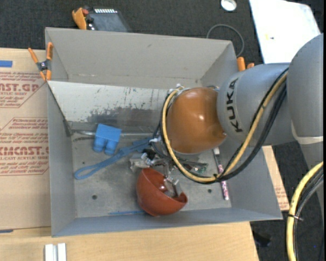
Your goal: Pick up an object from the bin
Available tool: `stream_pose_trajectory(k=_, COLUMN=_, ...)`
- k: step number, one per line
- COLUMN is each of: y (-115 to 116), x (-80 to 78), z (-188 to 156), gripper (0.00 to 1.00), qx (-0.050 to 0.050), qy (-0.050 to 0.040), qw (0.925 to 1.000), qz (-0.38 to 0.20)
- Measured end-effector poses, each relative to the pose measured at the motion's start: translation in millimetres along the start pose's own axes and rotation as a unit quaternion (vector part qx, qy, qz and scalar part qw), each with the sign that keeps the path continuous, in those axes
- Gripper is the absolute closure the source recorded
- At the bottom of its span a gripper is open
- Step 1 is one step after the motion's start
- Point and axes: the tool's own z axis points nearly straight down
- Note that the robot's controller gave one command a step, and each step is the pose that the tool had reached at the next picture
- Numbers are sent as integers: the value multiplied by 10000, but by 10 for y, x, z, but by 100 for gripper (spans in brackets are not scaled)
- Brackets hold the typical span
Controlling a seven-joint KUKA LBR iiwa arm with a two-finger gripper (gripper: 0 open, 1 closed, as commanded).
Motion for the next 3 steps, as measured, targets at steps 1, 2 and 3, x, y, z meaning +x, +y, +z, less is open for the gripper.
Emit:
stream_pose_trajectory(k=1, y=-574, x=217, z=-5, gripper=100, qx=-19, qy=4, qw=9997, qz=-246)
stream_pose_trajectory(k=2, y=-572, x=217, z=-8, gripper=100, qx=-20, qy=3, qw=9997, qz=-244)
stream_pose_trajectory(k=3, y=-406, x=146, z=-682, gripper=100, qx=-39, qy=21, qw=9999, qz=-151)
